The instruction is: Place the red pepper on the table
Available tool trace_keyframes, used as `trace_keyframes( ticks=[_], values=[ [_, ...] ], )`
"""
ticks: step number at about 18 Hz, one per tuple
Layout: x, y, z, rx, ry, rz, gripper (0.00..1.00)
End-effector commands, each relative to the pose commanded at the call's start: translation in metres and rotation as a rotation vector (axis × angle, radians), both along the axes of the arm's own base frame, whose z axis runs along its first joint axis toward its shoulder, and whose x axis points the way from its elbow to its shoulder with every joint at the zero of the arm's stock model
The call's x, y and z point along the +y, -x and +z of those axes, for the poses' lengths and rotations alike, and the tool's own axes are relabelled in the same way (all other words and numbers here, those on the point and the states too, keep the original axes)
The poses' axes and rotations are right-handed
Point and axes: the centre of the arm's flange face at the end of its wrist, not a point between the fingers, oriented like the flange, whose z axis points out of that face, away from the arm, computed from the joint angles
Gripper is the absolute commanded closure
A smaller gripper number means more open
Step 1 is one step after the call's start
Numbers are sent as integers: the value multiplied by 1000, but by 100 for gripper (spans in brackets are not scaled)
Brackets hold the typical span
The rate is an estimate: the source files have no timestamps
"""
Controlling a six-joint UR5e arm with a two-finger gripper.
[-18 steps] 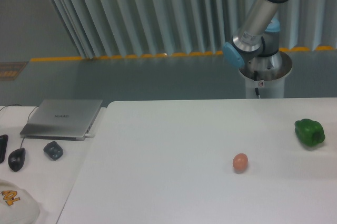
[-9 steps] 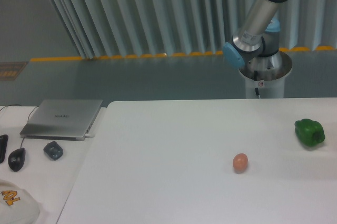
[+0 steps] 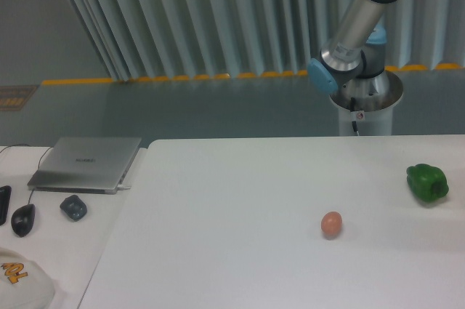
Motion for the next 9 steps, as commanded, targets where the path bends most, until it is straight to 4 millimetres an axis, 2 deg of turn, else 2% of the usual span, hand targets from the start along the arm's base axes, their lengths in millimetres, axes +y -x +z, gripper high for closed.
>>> trace_keyframes(
  ticks=[9],
  values=[
    [-2, -1, -8, -12, 3, 3, 32]
  ],
)
